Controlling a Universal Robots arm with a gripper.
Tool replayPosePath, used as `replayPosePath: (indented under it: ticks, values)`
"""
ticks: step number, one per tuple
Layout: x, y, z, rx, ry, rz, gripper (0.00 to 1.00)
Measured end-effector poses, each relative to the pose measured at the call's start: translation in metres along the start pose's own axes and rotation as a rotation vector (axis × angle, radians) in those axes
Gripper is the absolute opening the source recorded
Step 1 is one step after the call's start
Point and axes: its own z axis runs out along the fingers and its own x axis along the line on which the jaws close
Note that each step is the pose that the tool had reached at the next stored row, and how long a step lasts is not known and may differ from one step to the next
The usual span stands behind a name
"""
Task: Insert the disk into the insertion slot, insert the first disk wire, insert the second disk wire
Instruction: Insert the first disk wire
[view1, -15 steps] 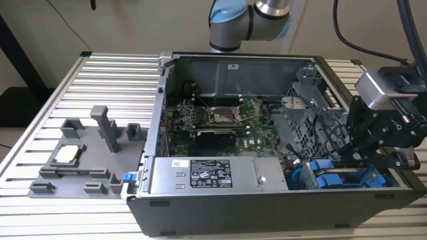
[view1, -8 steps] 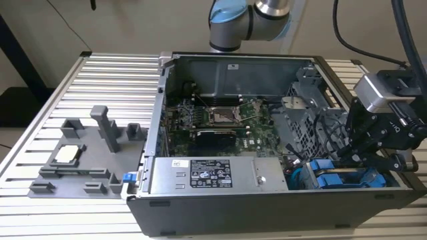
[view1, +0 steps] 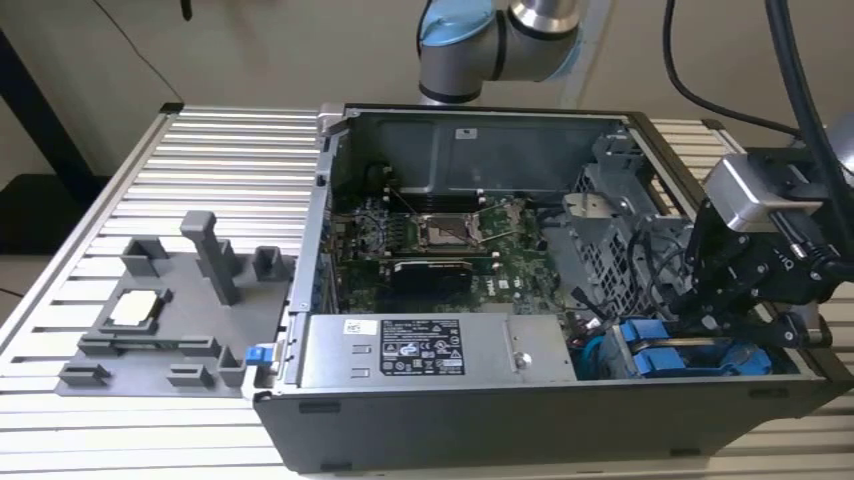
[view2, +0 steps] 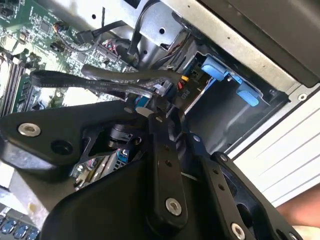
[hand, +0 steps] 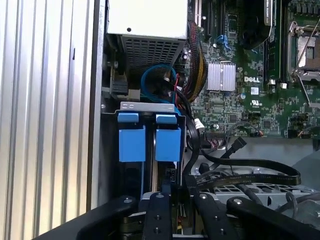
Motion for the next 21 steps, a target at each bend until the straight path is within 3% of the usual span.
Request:
replayPosePath:
  ticks: [1, 7, 17, 21]
  values:
    - [-0.0001, 0.0002, -0.0016, -0.0009, -0.0003, 0.000, 0.24]
    - [-0.0012, 0.0010, -0.0105, -0.0034, 0.0004, 0.001, 0.24]
    - [-0.0060, 0.0045, -0.0526, -0.0035, 0.0006, 0.001, 0.24]
    - [-0.0067, 0.0049, -0.0562, -0.0006, -0.0001, 0.000, 0.24]
